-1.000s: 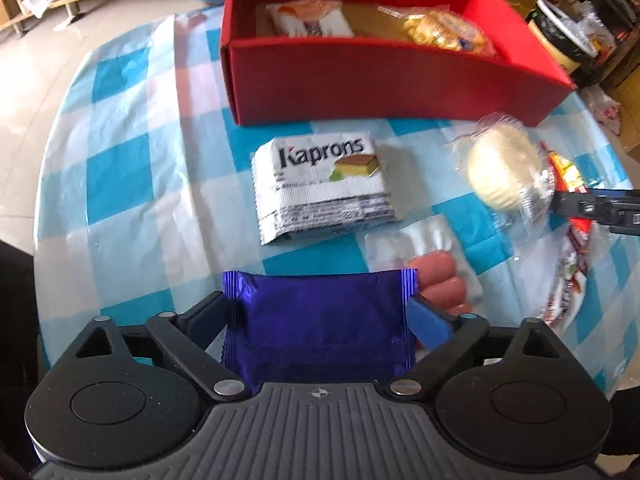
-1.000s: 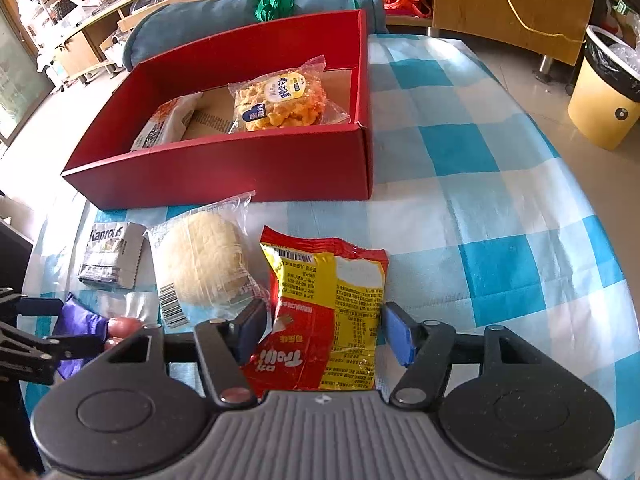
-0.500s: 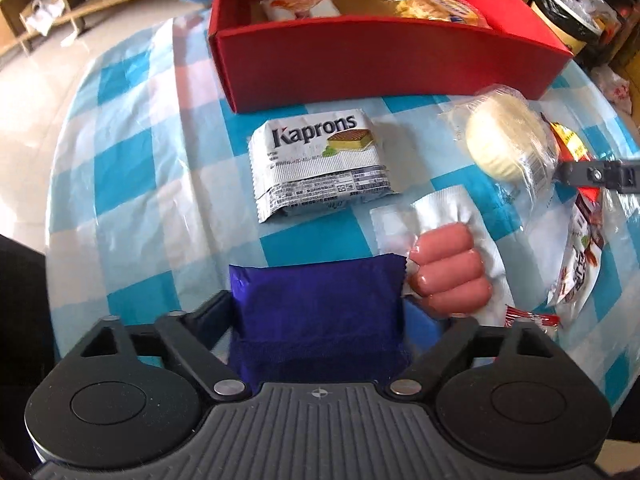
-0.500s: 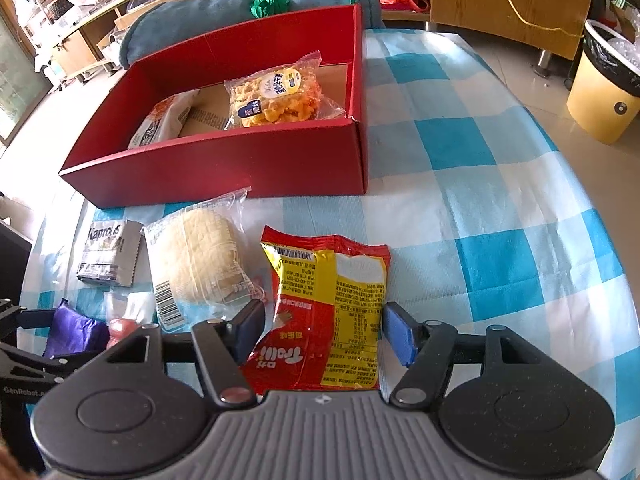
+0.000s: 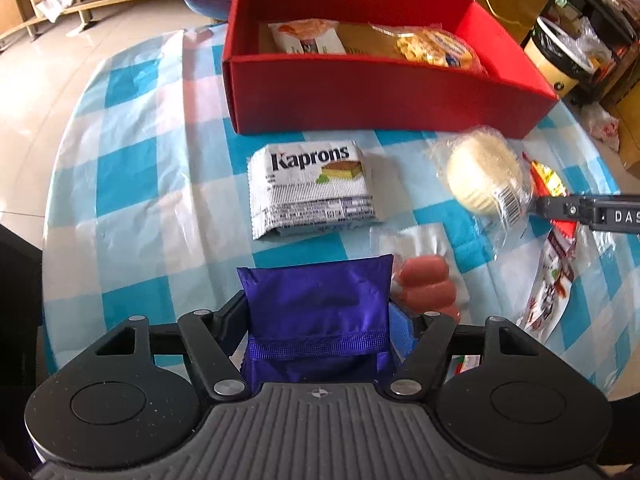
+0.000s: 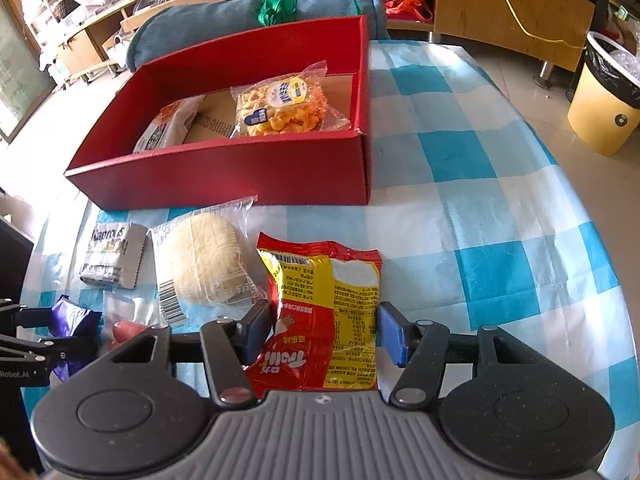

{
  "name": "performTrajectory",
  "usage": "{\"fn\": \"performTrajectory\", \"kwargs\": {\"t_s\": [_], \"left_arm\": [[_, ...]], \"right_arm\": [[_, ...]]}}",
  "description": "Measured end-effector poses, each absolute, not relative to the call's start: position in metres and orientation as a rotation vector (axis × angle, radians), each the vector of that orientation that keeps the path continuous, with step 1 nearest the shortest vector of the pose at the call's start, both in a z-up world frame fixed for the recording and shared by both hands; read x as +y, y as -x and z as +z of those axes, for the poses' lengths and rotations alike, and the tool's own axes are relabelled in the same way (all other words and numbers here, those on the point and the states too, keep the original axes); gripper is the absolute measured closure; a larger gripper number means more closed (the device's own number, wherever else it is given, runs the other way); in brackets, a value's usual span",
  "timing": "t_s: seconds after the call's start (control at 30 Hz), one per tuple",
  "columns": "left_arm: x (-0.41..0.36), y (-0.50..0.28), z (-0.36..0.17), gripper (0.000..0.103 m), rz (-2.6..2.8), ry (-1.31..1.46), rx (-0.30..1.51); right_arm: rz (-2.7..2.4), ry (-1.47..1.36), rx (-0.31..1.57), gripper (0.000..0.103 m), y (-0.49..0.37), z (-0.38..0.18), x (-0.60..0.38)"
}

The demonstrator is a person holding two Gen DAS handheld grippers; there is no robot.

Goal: Organize snacks
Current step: 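Lift the blue pouch with left tool while right tool carries chip bag to box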

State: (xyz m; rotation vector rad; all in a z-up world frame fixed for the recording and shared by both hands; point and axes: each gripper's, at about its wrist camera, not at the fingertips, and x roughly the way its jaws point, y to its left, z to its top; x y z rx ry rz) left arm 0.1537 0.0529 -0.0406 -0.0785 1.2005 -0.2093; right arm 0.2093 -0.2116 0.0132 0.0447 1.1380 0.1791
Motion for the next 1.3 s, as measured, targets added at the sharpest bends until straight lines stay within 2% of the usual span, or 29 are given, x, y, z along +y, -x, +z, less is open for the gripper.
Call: {"fn": "performTrajectory", "kwargs": {"t_s": [0.17, 0.3, 0.37, 0.47, 0.53, 0.67, 0.87, 0.97, 1.0, 1.03, 1.3], "left_arm": [[0.051, -0.156, -0.037, 0.028, -0.221, 0.091, 1.188], [0.051, -0.158, -0.036, 0.028, -0.230, 0.110, 1.188], [0.052, -0.159, -0.035, 0.028, -0.233, 0.119, 1.186], [0.051, -0.160, -0.036, 0.027, -0.236, 0.126, 1.192], [0.051, -0.160, -0.036, 0.027, -0.240, 0.128, 1.194], [0.050, -0.161, -0.037, 0.027, -0.248, 0.130, 1.198], [0.044, -0.160, -0.039, 0.027, -0.263, 0.121, 1.207], [0.044, -0.161, -0.039, 0.027, -0.260, 0.122, 1.210], [0.044, -0.161, -0.039, 0.027, -0.259, 0.124, 1.211], [0.044, -0.161, -0.039, 0.027, -0.260, 0.125, 1.210], [0.040, -0.161, -0.031, 0.027, -0.287, 0.136, 1.191]], "right_arm": [[0.163, -0.043, 1.137, 0.051, -0.210, 0.014, -0.213], [0.171, -0.047, 1.127, 0.058, -0.209, 0.020, -0.212], [0.180, -0.064, 1.125, 0.065, -0.209, 0.022, -0.214], [0.171, -0.089, 1.132, 0.065, -0.210, 0.021, -0.220], [0.152, -0.116, 1.147, 0.048, -0.211, 0.020, -0.226], [0.137, -0.097, 1.181, 0.034, -0.213, 0.012, -0.226], [0.144, 0.012, 1.179, 0.029, -0.217, -0.002, -0.210], [0.134, 0.120, 1.150, 0.038, -0.215, -0.003, -0.196], [0.146, 0.121, 1.144, 0.048, -0.213, -0.001, -0.195], [0.150, 0.122, 1.146, 0.052, -0.212, 0.001, -0.194], [0.129, 0.068, 1.148, 0.055, -0.203, 0.011, -0.211]]}}
